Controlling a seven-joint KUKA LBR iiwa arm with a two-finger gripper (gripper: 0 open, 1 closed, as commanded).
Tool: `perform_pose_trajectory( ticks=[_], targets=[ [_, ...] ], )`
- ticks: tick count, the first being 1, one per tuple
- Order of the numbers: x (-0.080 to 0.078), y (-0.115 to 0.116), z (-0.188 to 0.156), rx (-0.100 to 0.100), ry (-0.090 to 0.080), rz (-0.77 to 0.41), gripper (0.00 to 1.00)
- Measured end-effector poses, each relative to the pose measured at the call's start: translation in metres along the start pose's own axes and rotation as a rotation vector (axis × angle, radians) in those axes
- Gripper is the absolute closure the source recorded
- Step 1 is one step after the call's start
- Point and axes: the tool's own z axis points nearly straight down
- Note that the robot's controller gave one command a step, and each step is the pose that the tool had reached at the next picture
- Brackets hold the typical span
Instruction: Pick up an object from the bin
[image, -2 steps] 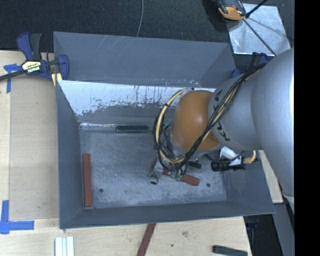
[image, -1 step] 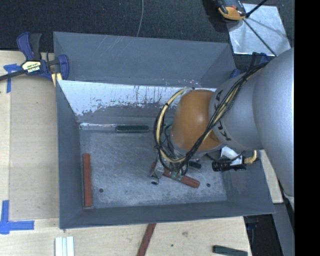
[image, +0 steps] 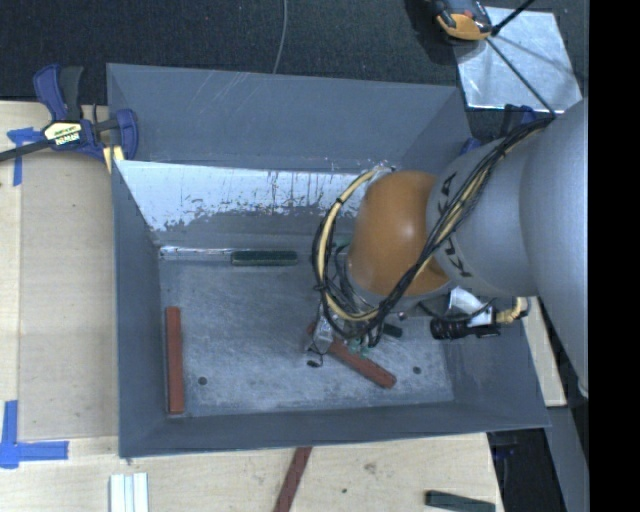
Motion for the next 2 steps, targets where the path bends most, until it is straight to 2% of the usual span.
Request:
perform_pose_trajectory(
  ticks=[2],
  targets=[
    [-0.001,0.000,-0.039,-0.003,-0.008,0.000,1.00]
  ],
)
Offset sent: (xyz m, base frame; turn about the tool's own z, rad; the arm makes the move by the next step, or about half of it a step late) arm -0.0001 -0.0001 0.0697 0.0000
